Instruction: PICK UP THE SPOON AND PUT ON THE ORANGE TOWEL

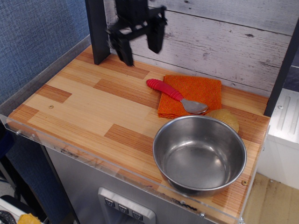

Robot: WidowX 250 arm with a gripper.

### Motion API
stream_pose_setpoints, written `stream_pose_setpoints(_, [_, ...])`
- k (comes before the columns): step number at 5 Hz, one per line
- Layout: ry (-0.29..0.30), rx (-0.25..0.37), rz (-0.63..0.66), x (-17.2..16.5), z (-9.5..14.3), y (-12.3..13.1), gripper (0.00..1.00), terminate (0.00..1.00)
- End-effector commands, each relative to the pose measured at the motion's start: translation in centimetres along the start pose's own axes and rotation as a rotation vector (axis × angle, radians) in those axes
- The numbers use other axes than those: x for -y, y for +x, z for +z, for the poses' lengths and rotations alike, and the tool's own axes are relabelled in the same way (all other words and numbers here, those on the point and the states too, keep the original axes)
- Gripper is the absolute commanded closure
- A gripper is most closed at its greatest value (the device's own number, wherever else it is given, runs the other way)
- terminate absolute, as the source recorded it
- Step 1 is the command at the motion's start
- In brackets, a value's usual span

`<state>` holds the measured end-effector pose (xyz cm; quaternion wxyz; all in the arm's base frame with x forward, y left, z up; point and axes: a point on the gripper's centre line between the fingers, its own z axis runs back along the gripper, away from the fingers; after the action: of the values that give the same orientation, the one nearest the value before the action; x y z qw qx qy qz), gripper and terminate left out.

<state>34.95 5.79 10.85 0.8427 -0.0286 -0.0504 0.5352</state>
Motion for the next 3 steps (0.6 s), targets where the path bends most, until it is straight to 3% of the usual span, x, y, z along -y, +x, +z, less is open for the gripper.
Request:
stream_pose_setpoints(1, [-0.086,0.034,0.092,-5.5,7.1,1.7,0.0,0.0])
stream_pose_setpoints(3, [-0.052,0.02,0.117,-6.8,7.9,1.6,0.0,0.0])
